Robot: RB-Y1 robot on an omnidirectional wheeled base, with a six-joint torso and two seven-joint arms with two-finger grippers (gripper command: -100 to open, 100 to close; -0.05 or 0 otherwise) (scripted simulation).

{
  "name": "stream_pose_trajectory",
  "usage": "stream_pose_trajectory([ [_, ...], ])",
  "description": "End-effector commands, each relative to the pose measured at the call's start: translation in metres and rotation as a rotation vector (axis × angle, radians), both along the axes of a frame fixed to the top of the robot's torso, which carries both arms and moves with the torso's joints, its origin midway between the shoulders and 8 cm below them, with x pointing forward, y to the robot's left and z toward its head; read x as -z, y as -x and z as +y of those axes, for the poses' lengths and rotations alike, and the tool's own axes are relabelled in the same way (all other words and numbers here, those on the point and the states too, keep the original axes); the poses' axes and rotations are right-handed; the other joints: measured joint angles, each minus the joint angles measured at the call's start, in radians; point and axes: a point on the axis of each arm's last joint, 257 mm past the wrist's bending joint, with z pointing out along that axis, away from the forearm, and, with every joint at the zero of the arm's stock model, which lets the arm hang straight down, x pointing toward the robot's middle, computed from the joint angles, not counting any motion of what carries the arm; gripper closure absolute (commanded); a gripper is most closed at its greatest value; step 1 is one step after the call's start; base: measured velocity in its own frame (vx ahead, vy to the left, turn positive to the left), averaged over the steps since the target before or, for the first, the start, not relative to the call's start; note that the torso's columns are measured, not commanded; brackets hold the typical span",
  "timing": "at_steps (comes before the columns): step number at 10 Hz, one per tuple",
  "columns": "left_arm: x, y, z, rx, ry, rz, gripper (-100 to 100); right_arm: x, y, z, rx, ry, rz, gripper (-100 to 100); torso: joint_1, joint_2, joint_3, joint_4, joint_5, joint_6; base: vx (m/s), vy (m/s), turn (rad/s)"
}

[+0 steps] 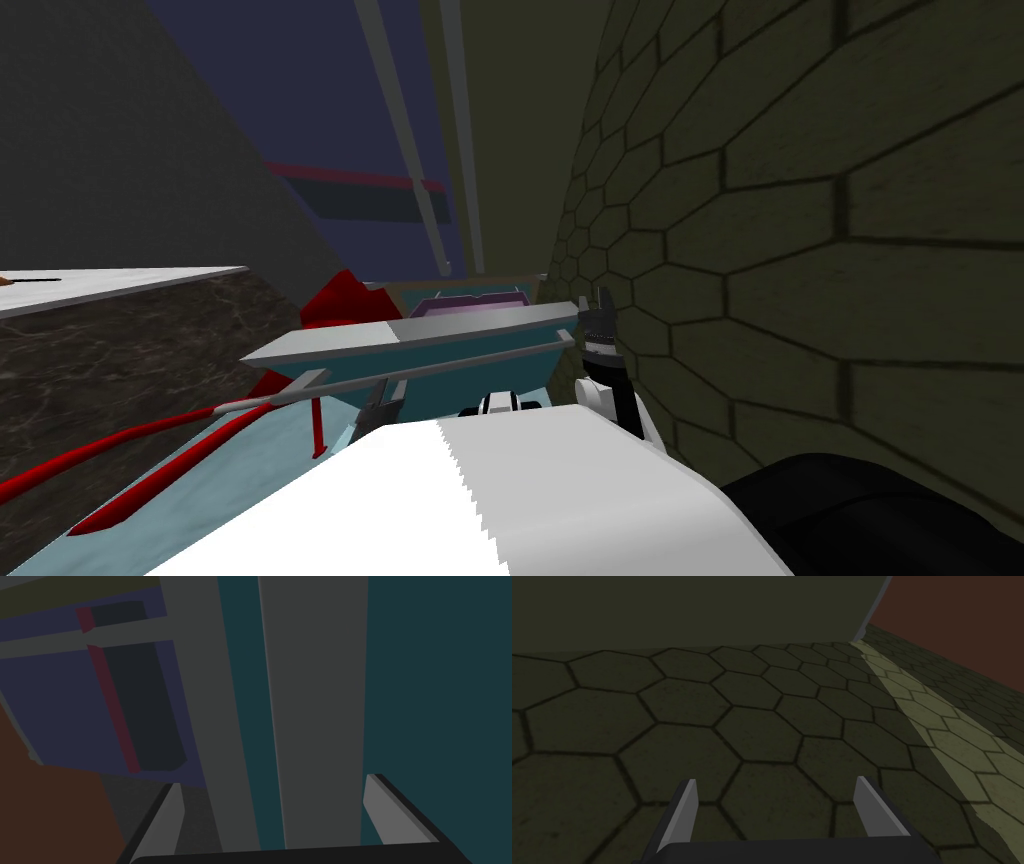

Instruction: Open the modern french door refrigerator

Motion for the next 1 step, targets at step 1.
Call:
stream_pose_trajectory([
  [1, 0.0004, -0.0003, 0.0003, -0.001, 0.0, 0.002, 0, 0.0, 0.0, 0.0, 0.0, 0.0, 0.0, 0, 0.001, 0.0, 0.0, 0.0, 0.0, 0.0, 0.0, 0.0, 0.0],
])
